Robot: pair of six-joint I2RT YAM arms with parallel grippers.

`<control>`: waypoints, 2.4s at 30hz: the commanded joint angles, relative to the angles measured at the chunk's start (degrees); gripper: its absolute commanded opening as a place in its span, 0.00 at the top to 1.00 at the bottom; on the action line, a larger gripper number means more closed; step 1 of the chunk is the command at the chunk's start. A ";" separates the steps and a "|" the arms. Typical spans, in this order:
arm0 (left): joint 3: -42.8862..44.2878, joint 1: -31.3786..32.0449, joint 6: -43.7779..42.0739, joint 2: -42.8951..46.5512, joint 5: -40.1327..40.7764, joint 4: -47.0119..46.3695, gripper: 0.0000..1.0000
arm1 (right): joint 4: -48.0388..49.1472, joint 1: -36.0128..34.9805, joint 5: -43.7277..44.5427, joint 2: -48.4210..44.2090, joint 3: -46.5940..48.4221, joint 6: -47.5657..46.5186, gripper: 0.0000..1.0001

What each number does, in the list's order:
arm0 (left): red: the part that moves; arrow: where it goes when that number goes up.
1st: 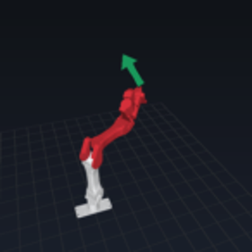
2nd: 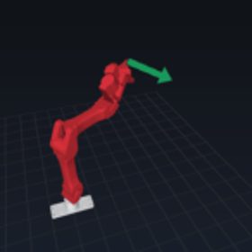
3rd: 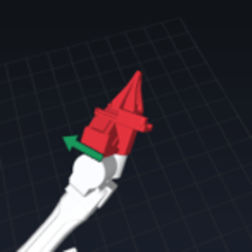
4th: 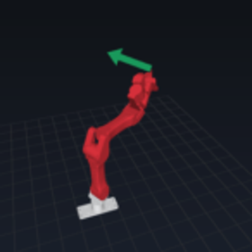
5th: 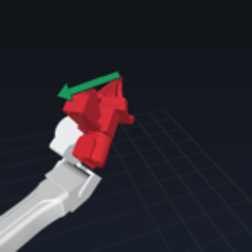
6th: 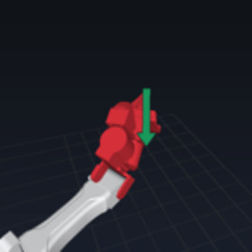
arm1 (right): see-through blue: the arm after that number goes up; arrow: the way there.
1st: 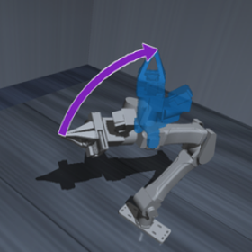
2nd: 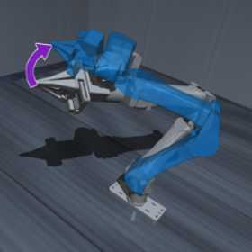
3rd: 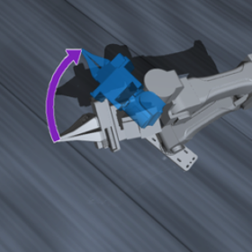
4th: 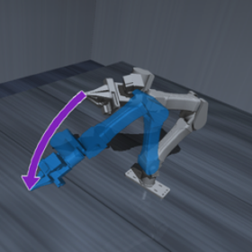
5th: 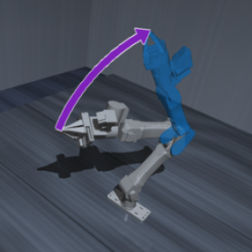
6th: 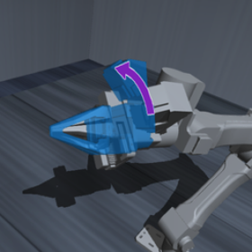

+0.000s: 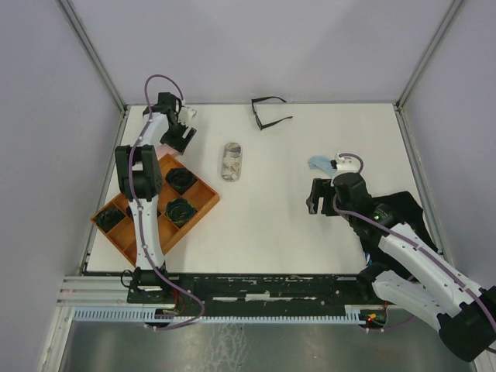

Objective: Organize the sunglasses
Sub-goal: Pick up the sunglasses case from the center of the board, then place the sunglasses case at the center of the board.

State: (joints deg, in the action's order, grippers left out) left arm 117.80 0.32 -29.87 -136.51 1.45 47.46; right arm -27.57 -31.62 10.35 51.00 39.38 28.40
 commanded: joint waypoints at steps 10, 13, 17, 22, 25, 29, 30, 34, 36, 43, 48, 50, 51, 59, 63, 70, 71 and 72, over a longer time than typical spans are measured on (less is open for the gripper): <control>4.65 0.07 -0.06 1.15 -2.64 0.18 0.58 | 1.03 -0.20 0.50 -1.10 2.39 0.16 0.15; 5.24 0.47 0.53 2.78 -1.22 -1.53 0.65 | 0.82 -0.14 0.85 -1.71 2.16 0.24 0.15; 4.16 2.19 0.69 8.04 3.54 -5.52 0.77 | 0.43 -0.09 1.28 -2.80 1.89 0.25 0.15; 0.79 6.85 -0.50 14.68 10.22 -11.01 0.87 | -0.10 -0.16 3.15 -4.51 1.93 0.34 0.15; 1.40 11.53 0.93 17.94 12.58 -11.24 0.92 | -0.33 -0.14 5.76 -6.94 1.93 0.88 0.15; 3.27 16.32 7.27 20.73 8.07 -8.96 0.96 | -1.06 -0.15 8.80 -9.56 1.93 2.58 0.16; 3.24 17.04 9.35 21.63 4.68 -8.88 0.96 | -1.45 -0.13 9.41 -10.24 2.04 3.22 0.16; 2.33 17.61 20.99 24.90 -12.09 -10.51 0.97 | -2.59 -0.18 11.61 -14.45 3.16 5.15 0.17; -1.11 18.39 27.48 27.05 -21.39 -14.21 0.97 | -2.95 -0.17 12.91 -16.29 3.69 5.63 0.17; -14.40 26.73 43.52 32.15 -23.49 -24.97 0.97 | -5.45 -0.13 14.63 -19.55 4.83 7.14 0.18; -25.99 31.45 52.95 35.80 -18.23 -30.00 0.97 | -6.73 -0.12 15.76 -19.76 4.40 8.49 0.18; -29.40 33.28 55.07 37.37 -15.12 -30.81 0.97 | -7.09 -0.13 16.22 -19.39 4.39 8.81 0.17; -30.90 34.22 56.21 38.25 -13.51 -31.13 0.97 | -7.25 -0.11 16.34 -19.17 4.44 8.90 0.18; -40.94 40.94 61.57 42.05 -2.16 -30.35 0.97 | -7.22 -0.17 15.71 -16.72 4.21 10.25 0.17; -45.63 43.18 64.65 42.08 1.25 -30.70 0.94 | -7.32 -0.12 14.10 -14.49 4.22 10.54 0.17; -50.04 47.95 66.96 39.60 7.74 -31.93 0.87 | -7.46 -0.12 10.14 -10.42 4.45 9.74 0.17; -50.49 48.35 67.06 39.38 8.31 -32.16 0.86 | -7.24 -0.12 9.79 -10.33 4.26 9.74 0.17; -51.00 48.59 67.12 39.12 8.78 -32.57 0.84 | -7.08 -0.17 9.56 -10.33 4.08 9.66 0.17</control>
State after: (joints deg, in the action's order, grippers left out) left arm 67.90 47.53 33.80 -97.03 5.17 19.46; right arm -35.51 -31.62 21.67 40.56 42.22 38.15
